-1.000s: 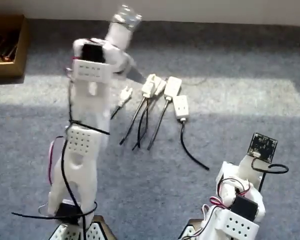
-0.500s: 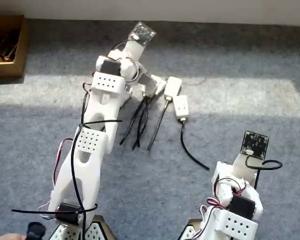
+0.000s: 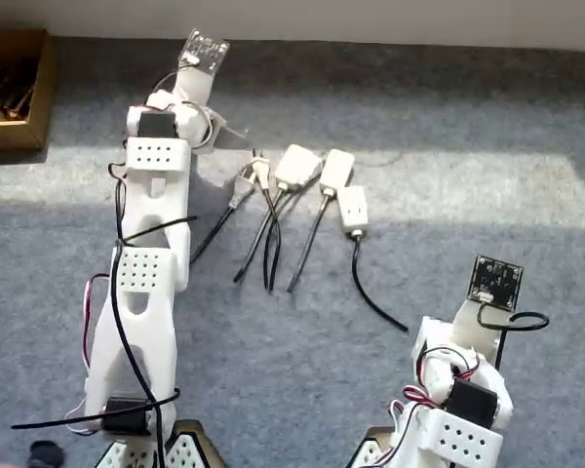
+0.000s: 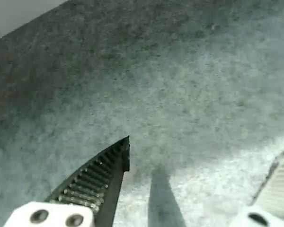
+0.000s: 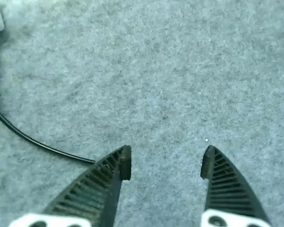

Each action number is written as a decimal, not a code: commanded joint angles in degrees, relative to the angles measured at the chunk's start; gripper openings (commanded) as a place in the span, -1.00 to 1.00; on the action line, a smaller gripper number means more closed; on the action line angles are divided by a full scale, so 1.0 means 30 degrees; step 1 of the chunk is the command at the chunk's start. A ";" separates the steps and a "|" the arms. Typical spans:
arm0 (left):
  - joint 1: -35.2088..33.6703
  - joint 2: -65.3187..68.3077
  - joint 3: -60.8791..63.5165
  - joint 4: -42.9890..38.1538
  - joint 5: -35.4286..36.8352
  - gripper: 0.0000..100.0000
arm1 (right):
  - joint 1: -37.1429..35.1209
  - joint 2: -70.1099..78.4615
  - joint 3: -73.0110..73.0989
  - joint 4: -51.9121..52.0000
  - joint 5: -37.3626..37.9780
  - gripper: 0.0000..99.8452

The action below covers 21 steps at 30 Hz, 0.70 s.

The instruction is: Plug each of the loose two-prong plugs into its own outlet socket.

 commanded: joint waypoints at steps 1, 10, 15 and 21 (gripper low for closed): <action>0.1919 -0.1128 -0.0513 0.0733 0.0117 -0.13 | -0.0190 -0.0161 -0.1040 0.0073 0.0234 -0.53; 0.4938 -0.0952 -0.0337 0.0908 0.0117 -0.13 | -0.0190 -0.0161 -0.1040 0.0073 0.0234 -0.53; 0.4645 -0.0923 0.0366 0.0850 0.0059 -0.13 | -0.0190 -0.0161 -0.1040 0.0103 0.0234 -0.53; 0.3678 -0.0923 0.0659 0.0469 0.0029 -0.13 | -0.0190 -0.0161 -0.1040 0.0103 0.0234 -0.53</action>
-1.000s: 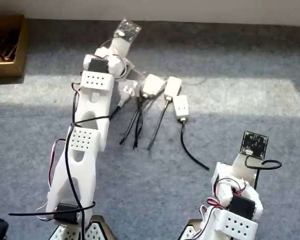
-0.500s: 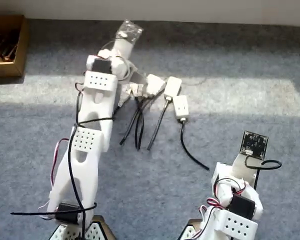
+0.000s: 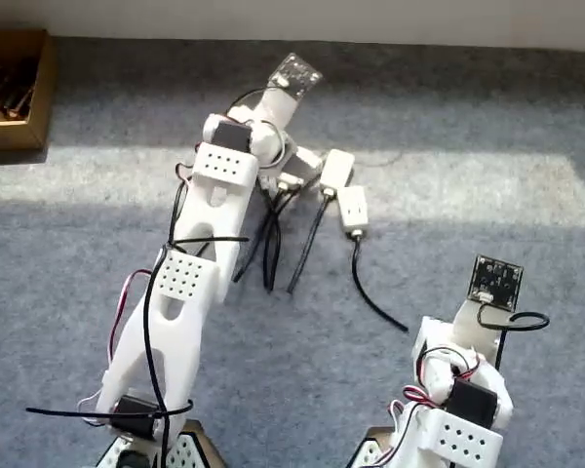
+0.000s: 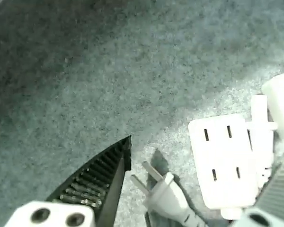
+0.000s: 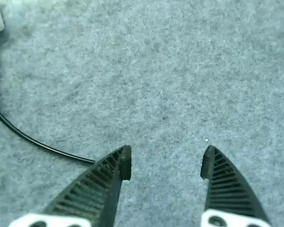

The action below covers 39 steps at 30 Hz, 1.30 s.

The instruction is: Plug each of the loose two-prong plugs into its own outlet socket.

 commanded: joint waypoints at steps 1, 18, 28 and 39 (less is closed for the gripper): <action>-0.0718 -0.0894 0.0249 -0.0410 0.0029 -0.13 | -0.0190 -0.0161 -0.1040 0.0132 0.0234 -0.53; -0.0777 -0.1070 0.0835 -0.1143 0.0029 -0.13 | -0.1011 -0.0161 -0.1040 0.0132 0.0234 -0.53; 0.1275 -0.0923 0.1538 -0.0527 0.0000 -0.42 | -0.1011 -0.0161 -0.1040 0.0132 0.0264 -0.53; -0.0132 -0.1128 0.1538 -0.0527 0.0000 -0.99 | -0.1011 -0.0161 -0.1040 0.0132 0.0264 -0.53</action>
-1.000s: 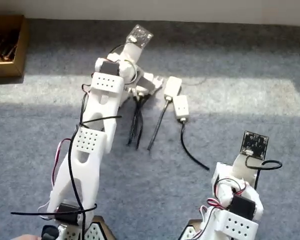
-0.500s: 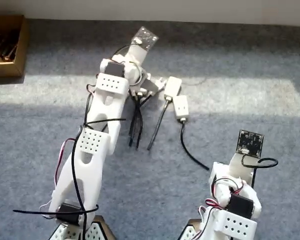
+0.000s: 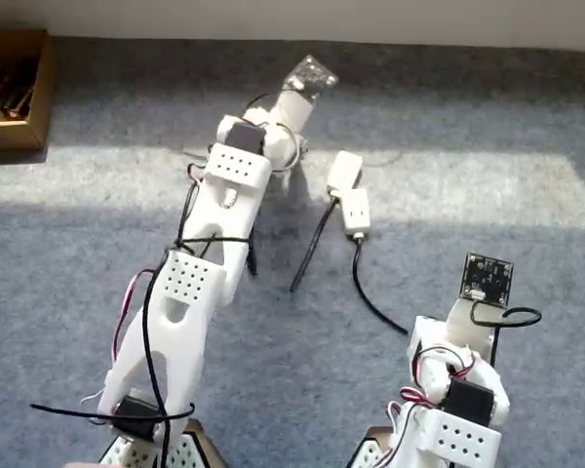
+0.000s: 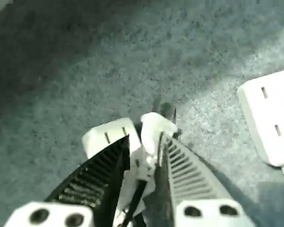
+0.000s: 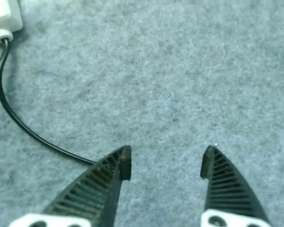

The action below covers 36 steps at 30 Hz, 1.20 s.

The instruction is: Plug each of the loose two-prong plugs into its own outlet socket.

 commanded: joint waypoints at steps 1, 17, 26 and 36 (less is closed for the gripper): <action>-0.0806 -0.0571 -0.0396 0.0176 -0.0088 -0.99 | -0.0132 -0.0132 -0.1040 0.0132 0.0147 -0.53; -0.1685 -0.0601 -0.0982 -0.0059 0.0029 -0.51 | -0.0132 -0.0132 -0.1040 0.0132 0.0147 -0.53; -0.2388 -0.0542 -0.0952 -0.0117 0.0000 -0.53 | -0.0132 -0.0132 -0.1040 0.0132 0.0147 -0.53; -0.3209 -0.0689 -0.2916 -0.0029 0.0059 -0.60 | -0.0132 -0.0132 -0.1040 0.0132 0.0147 -0.53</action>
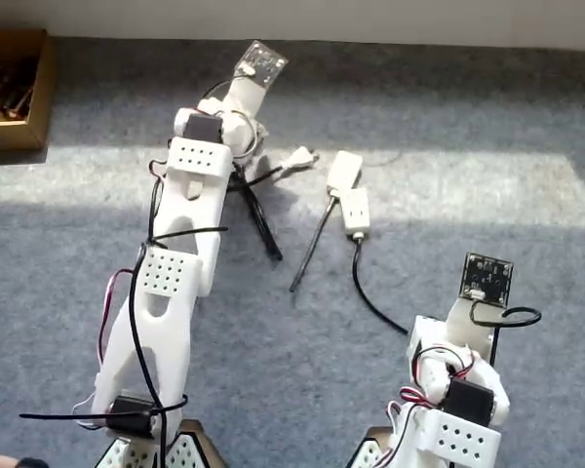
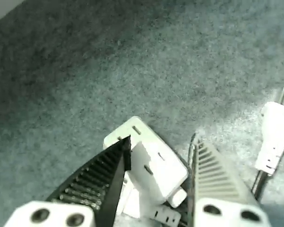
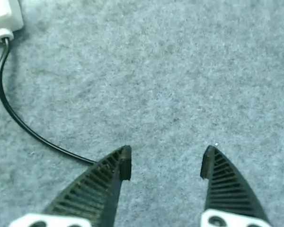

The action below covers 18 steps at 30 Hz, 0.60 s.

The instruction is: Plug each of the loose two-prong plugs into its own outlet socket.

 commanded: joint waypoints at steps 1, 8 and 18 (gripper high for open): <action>-0.0630 -0.0806 -0.1890 -0.0117 0.0352 -0.60 | -0.0132 -0.0132 -0.1040 0.0132 0.0147 -0.53; -0.1099 -0.1685 -0.1245 0.0469 0.1963 -0.52 | -0.0161 -0.0132 -0.1040 0.0132 0.0147 -0.53; 0.0015 -0.1685 0.2593 0.0527 0.1963 -0.47 | -0.0161 -0.0132 -0.1040 0.0132 0.0147 -0.53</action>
